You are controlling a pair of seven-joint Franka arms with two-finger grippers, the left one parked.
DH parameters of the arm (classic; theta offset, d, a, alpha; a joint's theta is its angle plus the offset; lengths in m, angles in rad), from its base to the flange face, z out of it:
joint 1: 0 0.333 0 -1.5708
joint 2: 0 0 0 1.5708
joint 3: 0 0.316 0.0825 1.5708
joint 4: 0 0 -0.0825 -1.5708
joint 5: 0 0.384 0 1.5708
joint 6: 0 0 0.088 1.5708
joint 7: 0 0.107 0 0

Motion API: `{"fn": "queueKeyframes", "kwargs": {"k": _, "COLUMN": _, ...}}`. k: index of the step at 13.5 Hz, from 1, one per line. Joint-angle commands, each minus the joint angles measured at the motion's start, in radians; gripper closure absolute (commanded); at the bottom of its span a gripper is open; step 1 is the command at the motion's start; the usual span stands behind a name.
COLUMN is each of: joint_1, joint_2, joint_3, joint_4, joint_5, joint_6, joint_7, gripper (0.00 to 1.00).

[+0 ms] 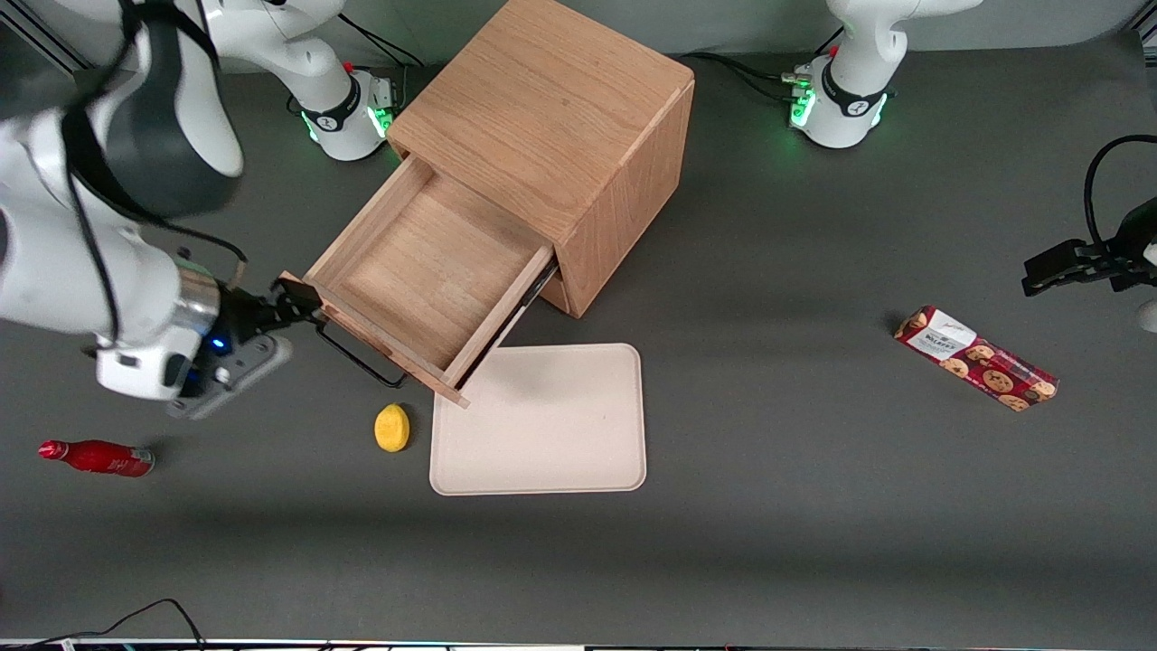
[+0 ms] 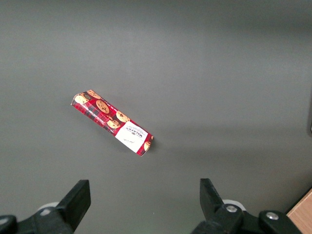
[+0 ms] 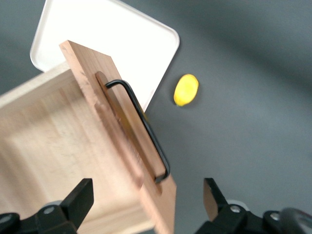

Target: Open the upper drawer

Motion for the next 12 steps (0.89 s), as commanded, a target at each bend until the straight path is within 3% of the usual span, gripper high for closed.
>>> {"fn": "queueKeyframes", "kwargs": {"k": 1, "joint_1": -0.036, "joint_2": -0.146, "joint_3": 0.003, "joint_4": -0.142, "joint_5": -0.043, "joint_6": 0.005, "joint_7": 0.214, "gripper": 0.00}}
{"fn": "queueKeyframes", "kwargs": {"k": 3, "joint_1": -0.071, "joint_2": -0.195, "joint_3": 0.066, "joint_4": -0.188, "joint_5": -0.152, "joint_6": -0.005, "joint_7": 0.424, "gripper": 0.00}}
{"fn": "queueKeyframes", "kwargs": {"k": 5, "joint_1": -0.189, "joint_2": -0.270, "joint_3": 0.198, "joint_4": -0.280, "joint_5": -0.213, "joint_6": 0.006, "joint_7": 0.520, "gripper": 0.00}}
{"fn": "queueKeyframes", "kwargs": {"k": 9, "joint_1": -0.347, "joint_2": -0.368, "joint_3": 0.229, "joint_4": -0.420, "joint_5": -0.209, "joint_6": 0.074, "joint_7": 0.503, "gripper": 0.00}}
{"fn": "queueKeyframes", "kwargs": {"k": 12, "joint_1": -0.364, "joint_2": -0.393, "joint_3": 0.215, "joint_4": -0.420, "joint_5": -0.218, "joint_6": 0.037, "joint_7": 0.440, "gripper": 0.00}}
